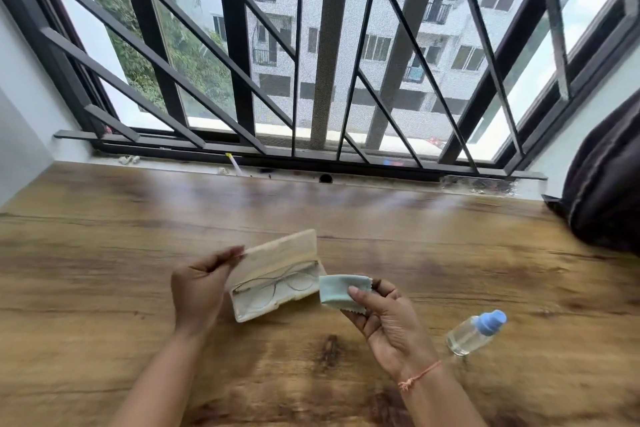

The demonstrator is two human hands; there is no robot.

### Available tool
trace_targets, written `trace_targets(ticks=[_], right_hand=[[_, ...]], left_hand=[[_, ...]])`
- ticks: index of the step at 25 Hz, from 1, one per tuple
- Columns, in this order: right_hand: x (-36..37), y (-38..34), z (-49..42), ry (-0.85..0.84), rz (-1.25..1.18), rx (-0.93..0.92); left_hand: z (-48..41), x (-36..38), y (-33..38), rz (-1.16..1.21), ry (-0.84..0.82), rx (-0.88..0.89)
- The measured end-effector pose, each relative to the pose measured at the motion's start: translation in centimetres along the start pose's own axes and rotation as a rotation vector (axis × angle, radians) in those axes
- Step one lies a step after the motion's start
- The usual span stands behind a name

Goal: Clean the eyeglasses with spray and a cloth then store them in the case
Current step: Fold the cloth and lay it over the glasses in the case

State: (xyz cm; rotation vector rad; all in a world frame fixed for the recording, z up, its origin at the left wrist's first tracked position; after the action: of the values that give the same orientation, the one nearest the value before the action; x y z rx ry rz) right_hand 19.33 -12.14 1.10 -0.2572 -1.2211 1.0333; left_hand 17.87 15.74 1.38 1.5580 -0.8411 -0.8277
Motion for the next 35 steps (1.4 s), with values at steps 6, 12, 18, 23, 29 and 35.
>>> trace_targets(ticks=[6,12,18,23,29,35], right_hand=[[0.6,0.2,-1.6,0.08,0.022,-0.014],[1.0,1.7,-3.1,0.187,0.082,0.013],[1.4,1.0,-2.8,0.175,0.026,0.0],[1.7,-0.9,-1.7,0.121,0.098,0.001],[0.3,-2.3,0.2,0.137,0.298,-0.051],[-2.2,-6.4,2.1,0.523,0.987,-0.434]], left_hand=[[-0.4,6.2,1.6,-0.051,-0.229,0.114],[0.1,8.0,2.5,-0.099,-0.267,0.209],[0.2,8.1,2.2,-0.096,-0.255,0.231],[0.2,8.1,2.1,-0.081,-0.267,0.256],[0.4,8.1,2.3,-0.067,-0.263,0.278],[0.9,7.9,2.7,-0.04,-0.262,0.349]])
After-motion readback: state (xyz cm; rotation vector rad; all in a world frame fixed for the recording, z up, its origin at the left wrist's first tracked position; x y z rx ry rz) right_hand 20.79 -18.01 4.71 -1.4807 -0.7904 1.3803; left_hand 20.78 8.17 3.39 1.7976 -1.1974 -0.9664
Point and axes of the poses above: each hand's wrist, its own z-axis away from the middle knuckle, its own x-axis out of the palm, y = z × x, the point moved 9 cm from there along -z, towards the middle knuckle, and after that the axes turned 10 degrees about -y, right-handed, at the moved point
